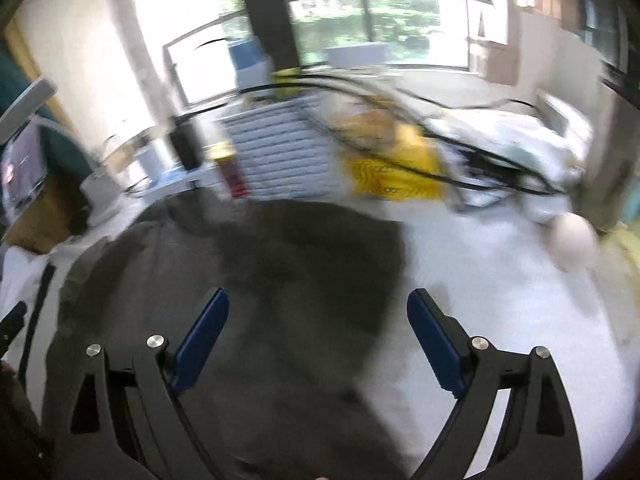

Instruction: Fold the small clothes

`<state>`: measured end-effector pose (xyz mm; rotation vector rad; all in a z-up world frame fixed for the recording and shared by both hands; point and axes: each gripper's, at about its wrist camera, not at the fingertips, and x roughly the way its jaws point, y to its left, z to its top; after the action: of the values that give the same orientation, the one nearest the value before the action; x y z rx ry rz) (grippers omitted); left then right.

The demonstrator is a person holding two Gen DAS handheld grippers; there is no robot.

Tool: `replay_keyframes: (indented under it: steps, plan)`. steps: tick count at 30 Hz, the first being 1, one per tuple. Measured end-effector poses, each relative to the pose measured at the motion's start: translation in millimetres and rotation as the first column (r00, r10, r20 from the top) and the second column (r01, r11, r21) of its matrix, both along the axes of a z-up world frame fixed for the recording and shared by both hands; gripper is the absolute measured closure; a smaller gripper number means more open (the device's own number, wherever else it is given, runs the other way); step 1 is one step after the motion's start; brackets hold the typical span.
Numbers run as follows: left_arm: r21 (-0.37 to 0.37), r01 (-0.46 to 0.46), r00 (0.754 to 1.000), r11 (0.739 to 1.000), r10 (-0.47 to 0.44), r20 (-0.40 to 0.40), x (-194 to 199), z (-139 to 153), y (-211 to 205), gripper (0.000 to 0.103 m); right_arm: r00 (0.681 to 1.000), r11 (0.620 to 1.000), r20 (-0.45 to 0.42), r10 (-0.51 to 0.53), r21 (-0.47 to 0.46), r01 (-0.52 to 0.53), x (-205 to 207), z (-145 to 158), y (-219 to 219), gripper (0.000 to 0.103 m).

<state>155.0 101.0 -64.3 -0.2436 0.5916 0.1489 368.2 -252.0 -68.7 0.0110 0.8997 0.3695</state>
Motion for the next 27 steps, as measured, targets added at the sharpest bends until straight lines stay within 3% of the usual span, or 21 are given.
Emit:
replay_keyframes:
  steps: [4,5,7,15,17,19,21,23,27]
  plan:
    - [0.031,0.004,1.000,1.000,-0.004,-0.004,6,3,-8,0.016,1.000,0.999,-0.010,-0.018,-0.035,0.018,18,-4,-23,0.015]
    - [0.039,-0.002,1.000,0.999,0.002,-0.004,8,3,-9,0.016,1.000,0.999,-0.008,-0.007,-0.045,0.007,21,-5,-23,0.024]
    - [0.052,-0.016,1.000,0.999,0.017,-0.002,13,4,-10,0.016,0.999,0.998,-0.025,0.025,-0.054,-0.026,30,-8,-23,0.031]
    - [0.081,-0.038,0.999,0.996,0.040,-0.026,37,5,-15,0.016,0.996,0.997,-0.074,0.055,-0.045,-0.058,59,-28,-1,0.031]
    - [0.084,-0.040,0.999,0.996,0.043,-0.031,41,5,-17,0.016,0.993,0.996,-0.088,0.080,-0.040,-0.084,64,-33,7,0.046]
    - [0.084,-0.042,0.998,0.996,0.045,-0.040,45,3,-18,0.016,0.989,0.993,-0.099,0.106,-0.043,-0.111,68,-39,15,0.047]
    - [0.087,-0.039,0.998,0.995,0.044,-0.052,48,0,-20,0.016,0.989,0.988,-0.081,0.127,-0.078,-0.133,67,-40,24,0.061]
    - [0.092,-0.035,0.997,0.995,0.041,-0.060,50,-1,-22,0.016,0.986,0.986,-0.077,0.151,-0.066,-0.156,66,-40,28,0.097]
    - [0.100,-0.022,0.997,0.995,0.029,-0.071,54,-3,-27,0.016,0.987,0.985,-0.045,0.154,-0.067,-0.156,69,-39,25,0.099]
